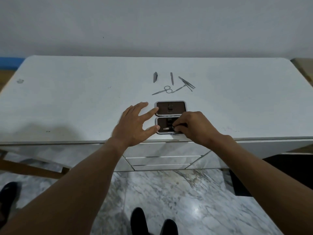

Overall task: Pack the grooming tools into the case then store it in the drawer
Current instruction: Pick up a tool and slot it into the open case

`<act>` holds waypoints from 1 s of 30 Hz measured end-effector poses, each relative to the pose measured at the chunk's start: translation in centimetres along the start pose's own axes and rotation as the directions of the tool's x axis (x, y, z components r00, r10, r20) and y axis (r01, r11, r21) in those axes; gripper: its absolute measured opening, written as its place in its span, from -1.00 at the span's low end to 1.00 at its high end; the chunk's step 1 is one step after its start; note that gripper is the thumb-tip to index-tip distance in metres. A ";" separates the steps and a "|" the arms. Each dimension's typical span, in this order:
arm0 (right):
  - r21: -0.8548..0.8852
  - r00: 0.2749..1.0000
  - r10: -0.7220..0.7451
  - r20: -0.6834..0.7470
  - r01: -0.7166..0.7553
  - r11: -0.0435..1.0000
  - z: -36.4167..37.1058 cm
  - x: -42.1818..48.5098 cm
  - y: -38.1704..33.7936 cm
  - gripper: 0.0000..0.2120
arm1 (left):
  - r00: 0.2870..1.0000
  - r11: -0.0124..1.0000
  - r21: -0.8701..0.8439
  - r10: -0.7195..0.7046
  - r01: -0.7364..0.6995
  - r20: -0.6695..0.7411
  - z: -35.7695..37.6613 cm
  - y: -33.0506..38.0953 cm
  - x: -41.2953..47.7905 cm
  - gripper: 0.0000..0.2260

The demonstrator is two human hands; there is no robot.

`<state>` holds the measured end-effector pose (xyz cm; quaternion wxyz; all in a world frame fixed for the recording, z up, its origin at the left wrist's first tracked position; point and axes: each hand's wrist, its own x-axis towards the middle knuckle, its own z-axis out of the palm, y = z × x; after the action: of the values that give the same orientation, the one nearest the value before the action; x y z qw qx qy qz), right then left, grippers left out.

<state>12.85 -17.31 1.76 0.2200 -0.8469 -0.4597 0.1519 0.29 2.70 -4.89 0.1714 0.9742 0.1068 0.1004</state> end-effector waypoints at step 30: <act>0.002 0.930 0.320 -0.180 -0.325 0.946 -0.3 17.5 -3.1 -0.74 | 0.999 0.999 -0.013 -0.034 0.034 0.031 -0.9 0.4 0.4 -0.45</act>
<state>20.12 -1.06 2.67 0.2203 -0.9240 -0.2950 0.1034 0.53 2.70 -3.80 0.1815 0.9725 0.1200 0.0834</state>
